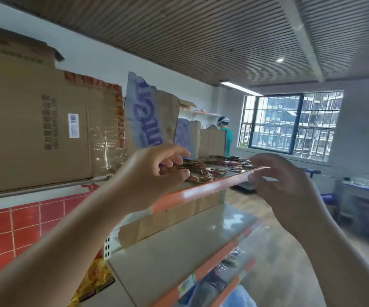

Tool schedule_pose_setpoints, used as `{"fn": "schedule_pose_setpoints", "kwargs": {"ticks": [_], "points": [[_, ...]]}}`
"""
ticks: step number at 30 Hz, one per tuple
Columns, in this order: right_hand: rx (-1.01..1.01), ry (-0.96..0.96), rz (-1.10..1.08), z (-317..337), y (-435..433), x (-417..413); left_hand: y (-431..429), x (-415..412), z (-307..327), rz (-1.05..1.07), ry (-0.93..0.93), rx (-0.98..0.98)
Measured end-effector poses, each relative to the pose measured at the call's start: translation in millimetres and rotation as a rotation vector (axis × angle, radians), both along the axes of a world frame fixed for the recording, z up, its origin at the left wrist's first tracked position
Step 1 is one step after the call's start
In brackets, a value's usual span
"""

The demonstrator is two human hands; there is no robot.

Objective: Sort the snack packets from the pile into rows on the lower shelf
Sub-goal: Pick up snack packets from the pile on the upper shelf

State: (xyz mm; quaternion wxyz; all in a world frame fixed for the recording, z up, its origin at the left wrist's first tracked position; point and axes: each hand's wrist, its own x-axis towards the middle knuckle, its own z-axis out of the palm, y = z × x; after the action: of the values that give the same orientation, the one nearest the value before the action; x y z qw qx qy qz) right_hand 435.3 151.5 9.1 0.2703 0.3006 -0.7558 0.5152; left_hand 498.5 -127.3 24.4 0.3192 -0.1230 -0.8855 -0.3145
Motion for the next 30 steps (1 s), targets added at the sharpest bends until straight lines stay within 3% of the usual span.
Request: {"fn": "schedule_pose_setpoints", "kwargs": {"ticks": [10,21,27,30], "points": [[0.161,-0.013,-0.005,8.6,-21.8,-165.9,-50.8,-171.0,-1.7,0.011,-0.089,-0.054],[0.299,0.044,0.028,31.1,-84.4,-326.4,-101.5,-293.4,15.7,0.141,-0.453,-0.306],[0.488,0.053,0.093,33.3,-100.9,-377.4,-107.0,-303.0,28.1,0.202,-0.523,-0.354],[0.749,-0.106,0.148,41.1,-107.2,-395.2,-99.5,-305.1,33.5,0.256,-0.627,-0.418]]}}
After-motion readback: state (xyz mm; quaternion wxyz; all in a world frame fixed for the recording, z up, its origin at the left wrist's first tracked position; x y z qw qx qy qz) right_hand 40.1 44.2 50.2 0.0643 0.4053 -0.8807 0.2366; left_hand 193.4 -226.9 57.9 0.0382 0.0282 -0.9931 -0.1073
